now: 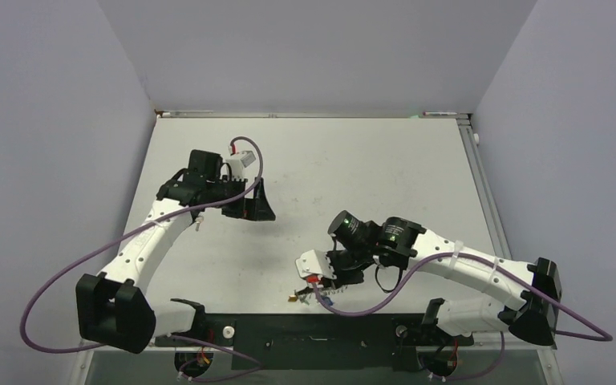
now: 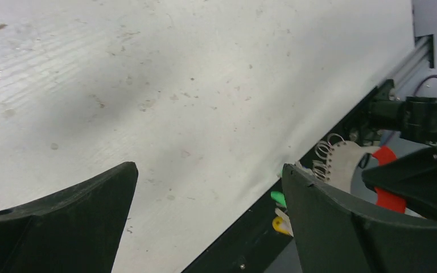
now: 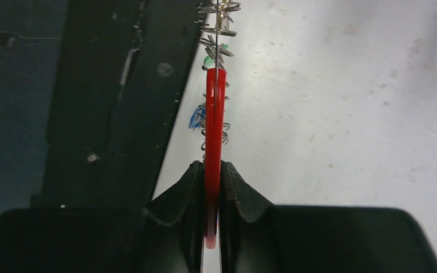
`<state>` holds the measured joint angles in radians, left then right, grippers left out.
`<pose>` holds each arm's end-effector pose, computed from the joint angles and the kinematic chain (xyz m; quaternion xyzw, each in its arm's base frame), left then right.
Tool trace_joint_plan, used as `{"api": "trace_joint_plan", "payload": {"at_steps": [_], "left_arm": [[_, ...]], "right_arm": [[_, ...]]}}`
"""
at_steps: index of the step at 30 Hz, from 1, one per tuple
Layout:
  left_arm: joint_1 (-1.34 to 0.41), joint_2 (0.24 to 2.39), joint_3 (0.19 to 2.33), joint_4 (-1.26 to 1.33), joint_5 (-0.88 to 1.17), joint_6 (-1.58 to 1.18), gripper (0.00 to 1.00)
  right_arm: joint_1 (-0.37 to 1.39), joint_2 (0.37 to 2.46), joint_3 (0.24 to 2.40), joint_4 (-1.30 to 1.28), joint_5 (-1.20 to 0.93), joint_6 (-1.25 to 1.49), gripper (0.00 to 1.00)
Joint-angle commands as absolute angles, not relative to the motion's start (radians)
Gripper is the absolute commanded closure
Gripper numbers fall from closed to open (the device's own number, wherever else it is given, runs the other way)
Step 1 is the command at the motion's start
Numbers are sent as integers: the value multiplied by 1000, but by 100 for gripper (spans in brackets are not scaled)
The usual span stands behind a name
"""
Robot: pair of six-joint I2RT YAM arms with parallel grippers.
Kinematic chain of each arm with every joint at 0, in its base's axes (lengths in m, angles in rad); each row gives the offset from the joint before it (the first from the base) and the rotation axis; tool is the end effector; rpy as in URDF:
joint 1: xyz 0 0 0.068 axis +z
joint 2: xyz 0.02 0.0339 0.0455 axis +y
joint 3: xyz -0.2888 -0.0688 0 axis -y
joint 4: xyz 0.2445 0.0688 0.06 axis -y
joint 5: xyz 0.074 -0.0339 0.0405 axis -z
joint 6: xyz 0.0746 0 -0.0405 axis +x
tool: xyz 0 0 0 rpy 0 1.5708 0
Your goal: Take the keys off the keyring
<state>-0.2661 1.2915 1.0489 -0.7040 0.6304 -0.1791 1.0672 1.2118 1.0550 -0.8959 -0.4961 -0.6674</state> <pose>0.2495 -0.1136 0.2817 0.1344 0.8998 -0.3522 0.2196 0.0840 0.2261 0.2837 -0.7553 0.5582 0.2819 0.1962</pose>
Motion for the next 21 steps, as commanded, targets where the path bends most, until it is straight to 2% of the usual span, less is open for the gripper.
{"api": "trace_joint_plan", "payload": {"at_steps": [1, 4, 8, 14, 21], "left_arm": [[-261, 1195, 1012, -638, 467, -131, 4], [-261, 1134, 977, -608, 452, -129, 4], [-243, 1136, 975, -608, 456, -132, 4], [-239, 1147, 983, -613, 460, -133, 4], [-222, 1159, 1001, -628, 437, -130, 4]], "right_arm": [[1109, 1256, 1105, -1017, -651, -689, 95], [1120, 1302, 1116, -1103, -730, -742, 95], [1103, 1403, 1151, -1159, -721, -846, 95], [902, 1727, 1362, -1383, -738, -1126, 95], [787, 1978, 1563, -1403, -697, -1209, 95]]}}
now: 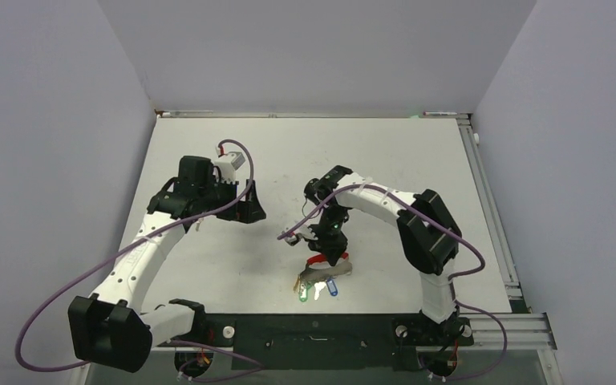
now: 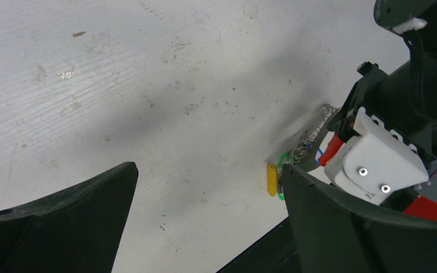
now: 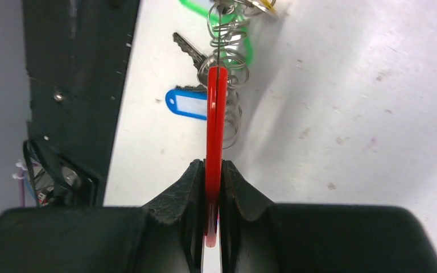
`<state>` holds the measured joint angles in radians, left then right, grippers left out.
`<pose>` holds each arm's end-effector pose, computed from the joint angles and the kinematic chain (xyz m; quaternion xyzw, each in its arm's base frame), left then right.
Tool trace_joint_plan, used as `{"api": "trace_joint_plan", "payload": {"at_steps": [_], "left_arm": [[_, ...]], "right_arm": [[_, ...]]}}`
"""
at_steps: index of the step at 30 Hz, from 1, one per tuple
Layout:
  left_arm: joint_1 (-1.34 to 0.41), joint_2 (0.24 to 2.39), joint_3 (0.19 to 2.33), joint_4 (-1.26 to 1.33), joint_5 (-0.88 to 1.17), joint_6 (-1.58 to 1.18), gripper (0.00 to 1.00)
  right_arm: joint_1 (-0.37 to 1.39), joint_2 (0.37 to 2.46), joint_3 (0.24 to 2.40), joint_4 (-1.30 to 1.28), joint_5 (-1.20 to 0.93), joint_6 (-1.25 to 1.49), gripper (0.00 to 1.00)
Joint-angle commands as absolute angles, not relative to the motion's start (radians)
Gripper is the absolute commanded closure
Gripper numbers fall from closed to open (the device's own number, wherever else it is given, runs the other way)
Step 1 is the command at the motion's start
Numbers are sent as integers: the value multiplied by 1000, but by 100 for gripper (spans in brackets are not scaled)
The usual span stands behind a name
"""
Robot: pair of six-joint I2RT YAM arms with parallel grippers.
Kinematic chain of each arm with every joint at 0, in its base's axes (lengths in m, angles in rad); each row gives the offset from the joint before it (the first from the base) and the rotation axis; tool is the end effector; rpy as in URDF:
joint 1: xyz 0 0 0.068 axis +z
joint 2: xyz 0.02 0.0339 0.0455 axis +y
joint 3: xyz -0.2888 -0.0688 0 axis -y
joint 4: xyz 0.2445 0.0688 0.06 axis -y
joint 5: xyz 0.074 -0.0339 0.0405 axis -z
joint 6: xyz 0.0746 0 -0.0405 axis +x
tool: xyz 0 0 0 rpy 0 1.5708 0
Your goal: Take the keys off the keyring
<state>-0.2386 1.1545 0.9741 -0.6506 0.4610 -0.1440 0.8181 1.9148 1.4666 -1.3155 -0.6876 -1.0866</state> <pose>0.2345 -0.0912 0.2888 0.1254 0.9028 -0.2760 0.3050 0.1969 0.2794 0.2043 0.7447 -0.5698 -0.3446 0.0449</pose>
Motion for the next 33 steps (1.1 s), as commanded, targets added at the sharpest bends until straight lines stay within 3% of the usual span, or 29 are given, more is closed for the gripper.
{"api": "trace_joint_plan", "payload": {"at_steps": [1, 10, 18, 27, 29, 32, 33], "left_arm": [[-215, 1159, 1002, -629, 438, -132, 4], [-91, 1158, 988, -606, 516, -181, 4], [-70, 1166, 983, -600, 499, -179, 4], [-57, 1154, 1003, -598, 459, -178, 4], [-57, 1141, 1001, -591, 439, -171, 4], [-55, 1115, 986, -576, 380, -164, 4], [-55, 1106, 983, -572, 365, -159, 4]], "right_arm": [[774, 2005, 1587, -1403, -697, -1220, 94], [675, 2194, 1761, -1403, -680, -1290, 88], [619, 2280, 1839, -1402, -674, -1335, 85], [532, 2412, 2076, -1389, -700, -1263, 76], [522, 2428, 2106, -1376, -698, -1216, 69], [494, 2418, 2091, -1338, -714, -1138, 42], [483, 2402, 2073, -1312, -715, -1115, 38]]}}
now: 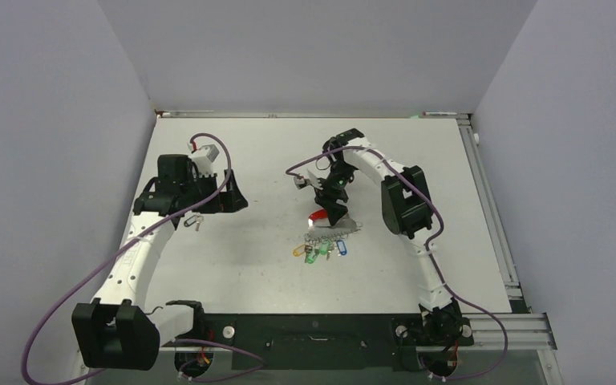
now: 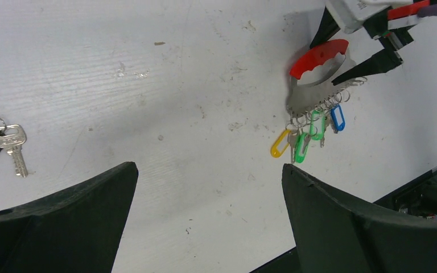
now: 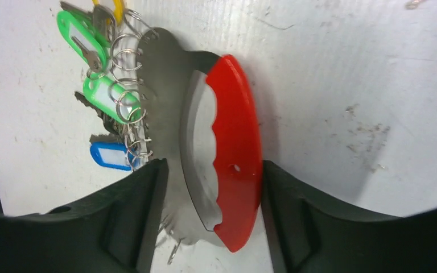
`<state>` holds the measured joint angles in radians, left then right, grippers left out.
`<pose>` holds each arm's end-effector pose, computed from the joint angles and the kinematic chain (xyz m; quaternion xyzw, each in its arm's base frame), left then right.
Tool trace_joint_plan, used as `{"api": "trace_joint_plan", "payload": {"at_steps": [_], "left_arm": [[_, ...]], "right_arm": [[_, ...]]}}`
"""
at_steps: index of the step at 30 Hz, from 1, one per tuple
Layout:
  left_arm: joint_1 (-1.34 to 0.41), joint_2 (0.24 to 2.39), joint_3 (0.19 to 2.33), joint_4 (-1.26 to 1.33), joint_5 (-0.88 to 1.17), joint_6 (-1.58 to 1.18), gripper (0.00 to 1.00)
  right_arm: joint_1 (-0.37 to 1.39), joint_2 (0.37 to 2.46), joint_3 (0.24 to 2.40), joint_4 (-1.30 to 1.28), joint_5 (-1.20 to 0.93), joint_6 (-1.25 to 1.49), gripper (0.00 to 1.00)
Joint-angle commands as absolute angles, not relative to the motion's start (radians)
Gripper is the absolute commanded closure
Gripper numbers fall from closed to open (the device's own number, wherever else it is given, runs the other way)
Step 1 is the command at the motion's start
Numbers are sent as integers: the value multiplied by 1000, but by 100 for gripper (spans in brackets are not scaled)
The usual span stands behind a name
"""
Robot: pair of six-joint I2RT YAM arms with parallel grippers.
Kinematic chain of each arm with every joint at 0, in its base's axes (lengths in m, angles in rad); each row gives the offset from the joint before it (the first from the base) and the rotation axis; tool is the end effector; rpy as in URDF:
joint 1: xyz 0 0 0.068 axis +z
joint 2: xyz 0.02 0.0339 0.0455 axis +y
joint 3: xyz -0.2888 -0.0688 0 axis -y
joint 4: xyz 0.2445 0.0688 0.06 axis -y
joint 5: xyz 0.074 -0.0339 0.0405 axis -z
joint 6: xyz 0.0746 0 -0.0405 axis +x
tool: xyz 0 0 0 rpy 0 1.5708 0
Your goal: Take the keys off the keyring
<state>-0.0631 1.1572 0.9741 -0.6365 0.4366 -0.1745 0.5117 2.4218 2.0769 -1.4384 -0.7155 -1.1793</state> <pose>0.2494 -0.0474 0.2889 0.0288 0.9112 -0.2425 0.3317 0.3772 0.2679 0.1503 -0.6723 0.6456 0.3615 0.0202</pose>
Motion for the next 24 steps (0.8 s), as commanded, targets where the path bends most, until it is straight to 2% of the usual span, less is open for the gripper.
{"api": "trace_joint_plan", "payload": {"at_steps": [1, 8, 10, 17, 22, 24], "left_arm": [[-54, 1099, 982, -566, 348, -157, 4], [-37, 1090, 1008, -545, 303, -135, 4], [-35, 1124, 1054, -586, 310, -102, 4], [-27, 1268, 1240, -716, 362, 34, 4], [-24, 1316, 1309, -709, 299, 38, 4], [-18, 1349, 1316, -715, 277, 36, 4]], "right_arm": [[472, 2384, 2051, -1287, -713, -1091, 34], [377, 2219, 1981, -1126, -746, -959, 1], [353, 2179, 1977, -1095, -749, -906, 10], [218, 1950, 1766, -839, -744, -622, 10], [95, 1742, 1492, -564, -777, -454, 10], [66, 1663, 1387, -450, -726, -364, 10]]}}
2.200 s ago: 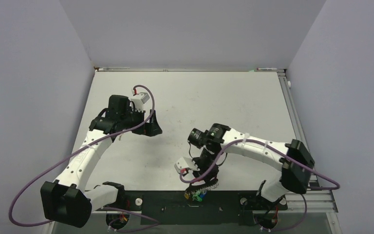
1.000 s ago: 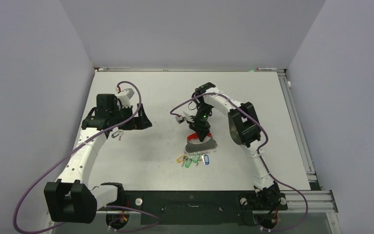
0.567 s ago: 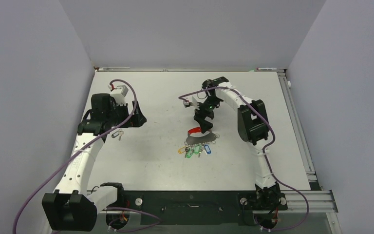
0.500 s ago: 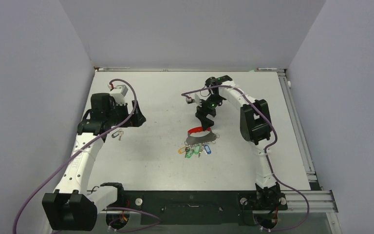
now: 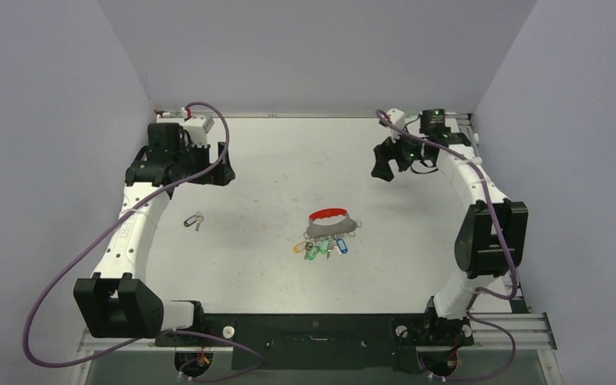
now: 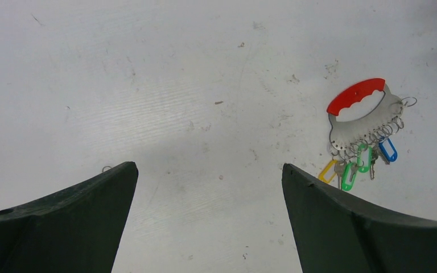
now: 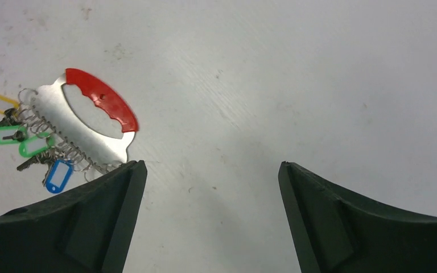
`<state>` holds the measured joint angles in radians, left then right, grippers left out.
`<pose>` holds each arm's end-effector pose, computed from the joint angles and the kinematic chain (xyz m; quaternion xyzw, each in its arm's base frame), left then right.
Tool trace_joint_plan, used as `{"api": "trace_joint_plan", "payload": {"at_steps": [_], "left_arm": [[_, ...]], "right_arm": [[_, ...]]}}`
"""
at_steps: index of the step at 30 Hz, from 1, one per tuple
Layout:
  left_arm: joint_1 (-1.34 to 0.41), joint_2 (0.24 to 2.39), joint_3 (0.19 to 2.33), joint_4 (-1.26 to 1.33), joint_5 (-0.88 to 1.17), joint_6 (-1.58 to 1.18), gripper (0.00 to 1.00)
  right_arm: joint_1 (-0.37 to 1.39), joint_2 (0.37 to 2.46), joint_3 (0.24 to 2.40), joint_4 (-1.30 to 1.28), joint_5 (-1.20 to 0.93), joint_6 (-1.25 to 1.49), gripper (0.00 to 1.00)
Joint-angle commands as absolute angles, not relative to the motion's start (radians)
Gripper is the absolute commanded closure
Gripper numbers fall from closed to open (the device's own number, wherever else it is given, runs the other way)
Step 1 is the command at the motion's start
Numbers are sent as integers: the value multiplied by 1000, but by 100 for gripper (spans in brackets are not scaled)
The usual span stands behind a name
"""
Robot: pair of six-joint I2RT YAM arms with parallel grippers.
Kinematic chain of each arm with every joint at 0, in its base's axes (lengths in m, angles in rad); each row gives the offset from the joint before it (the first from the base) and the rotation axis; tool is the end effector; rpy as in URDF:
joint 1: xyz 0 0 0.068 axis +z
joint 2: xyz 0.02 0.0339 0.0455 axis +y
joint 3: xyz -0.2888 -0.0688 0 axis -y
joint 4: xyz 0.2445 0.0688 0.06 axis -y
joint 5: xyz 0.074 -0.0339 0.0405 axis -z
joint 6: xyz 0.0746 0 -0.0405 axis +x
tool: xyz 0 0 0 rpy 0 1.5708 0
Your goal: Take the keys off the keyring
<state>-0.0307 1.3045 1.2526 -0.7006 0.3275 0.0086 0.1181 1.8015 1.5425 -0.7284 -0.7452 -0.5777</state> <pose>0.2960 -0.0331 0.3405 0.0826 0.9037 -0.1539 0.3908 0.3999 0.0984 0.2825 -0.4025 0.8029 0.2785 0.3402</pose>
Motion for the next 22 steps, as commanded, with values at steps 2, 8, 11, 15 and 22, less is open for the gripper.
{"api": "trace_joint_plan", "payload": {"at_steps": [2, 8, 11, 15, 22], "left_arm": [[-9, 1378, 1298, -697, 260, 25, 4], [-5, 1408, 1214, -623, 238, 6, 4], [-5, 1399, 1201, -619, 203, 6, 4], [-6, 1384, 1165, -599, 191, -8, 4], [-5, 1378, 1164, -606, 184, -34, 4]], "right_arm": [[52, 1580, 1273, -276, -617, -244, 10], [52, 1441, 1049, -156, -519, -131, 10], [57, 1407, 971, -143, -515, -127, 10], [62, 1385, 915, -124, -485, -136, 10], [61, 1370, 905, -120, -459, -131, 10]]}}
